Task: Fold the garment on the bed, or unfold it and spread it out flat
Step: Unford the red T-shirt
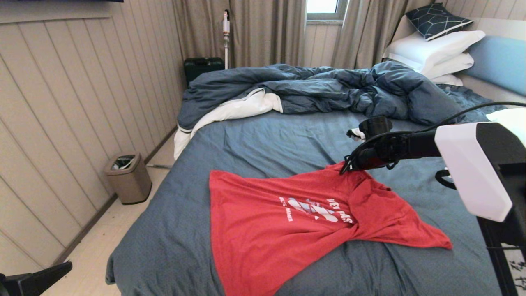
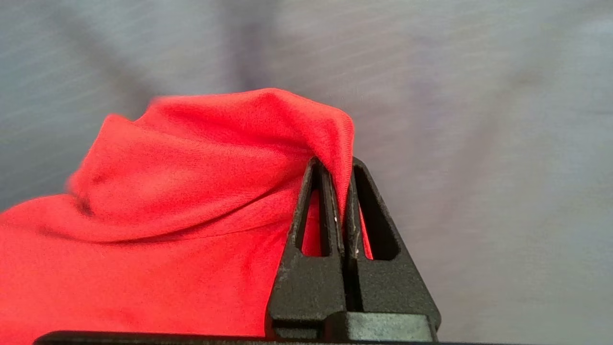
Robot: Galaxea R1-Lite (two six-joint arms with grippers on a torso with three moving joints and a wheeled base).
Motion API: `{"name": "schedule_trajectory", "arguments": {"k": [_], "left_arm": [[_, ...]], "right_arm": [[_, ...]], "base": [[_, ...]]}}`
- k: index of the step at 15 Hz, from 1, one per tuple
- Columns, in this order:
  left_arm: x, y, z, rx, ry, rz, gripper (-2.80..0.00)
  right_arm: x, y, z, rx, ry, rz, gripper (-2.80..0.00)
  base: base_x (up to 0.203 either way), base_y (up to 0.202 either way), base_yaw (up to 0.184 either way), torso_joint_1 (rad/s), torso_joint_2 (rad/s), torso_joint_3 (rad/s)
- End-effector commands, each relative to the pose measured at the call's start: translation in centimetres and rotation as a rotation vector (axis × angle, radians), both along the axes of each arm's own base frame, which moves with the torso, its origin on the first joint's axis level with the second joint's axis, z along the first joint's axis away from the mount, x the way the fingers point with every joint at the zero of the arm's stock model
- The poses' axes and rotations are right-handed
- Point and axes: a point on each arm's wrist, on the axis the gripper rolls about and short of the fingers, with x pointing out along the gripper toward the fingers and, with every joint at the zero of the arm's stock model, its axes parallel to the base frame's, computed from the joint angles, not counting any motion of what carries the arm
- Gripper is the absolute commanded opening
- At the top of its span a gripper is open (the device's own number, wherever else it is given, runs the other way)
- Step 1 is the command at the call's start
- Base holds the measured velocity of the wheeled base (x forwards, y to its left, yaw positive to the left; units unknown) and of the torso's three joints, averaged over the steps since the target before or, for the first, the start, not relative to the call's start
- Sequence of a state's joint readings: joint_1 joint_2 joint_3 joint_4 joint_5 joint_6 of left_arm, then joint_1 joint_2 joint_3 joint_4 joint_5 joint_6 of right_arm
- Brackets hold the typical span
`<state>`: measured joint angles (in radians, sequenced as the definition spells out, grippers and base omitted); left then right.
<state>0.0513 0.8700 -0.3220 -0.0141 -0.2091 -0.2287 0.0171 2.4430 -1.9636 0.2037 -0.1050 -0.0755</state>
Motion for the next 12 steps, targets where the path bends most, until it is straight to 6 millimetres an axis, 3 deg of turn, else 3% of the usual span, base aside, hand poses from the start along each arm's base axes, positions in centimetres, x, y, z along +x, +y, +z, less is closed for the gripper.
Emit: {"name": "schedule_trajectory", "arguments": {"k": [1, 8, 12], "left_arm": [[-0.4, 0.0, -0.1, -0.002, -0.011, -0.002, -2.8], [-0.4, -0.1, -0.1, -0.008, -0.011, -0.012, -2.8], [-0.4, -0.1, 0.0, -0.016, -0.018, -0.027, -2.8]], "right_arm": [[0.1, -2.1, -0.2, -0.007, -0.005, -0.045, -2.8], [0.0, -12.3, -1.6, -0.053, -0.061, -0.231, -2.8], [-0.1, -13.0, -2.1, -0.051, -0.055, -0.242, -2.8]], "base": [[0.0, 0.0, 0.0, 0.0, 0.0, 0.0], [0.0, 0.0, 0.0, 0.0, 0.0, 0.0], [0.0, 0.0, 0.0, 0.0, 0.0, 0.0]]}}
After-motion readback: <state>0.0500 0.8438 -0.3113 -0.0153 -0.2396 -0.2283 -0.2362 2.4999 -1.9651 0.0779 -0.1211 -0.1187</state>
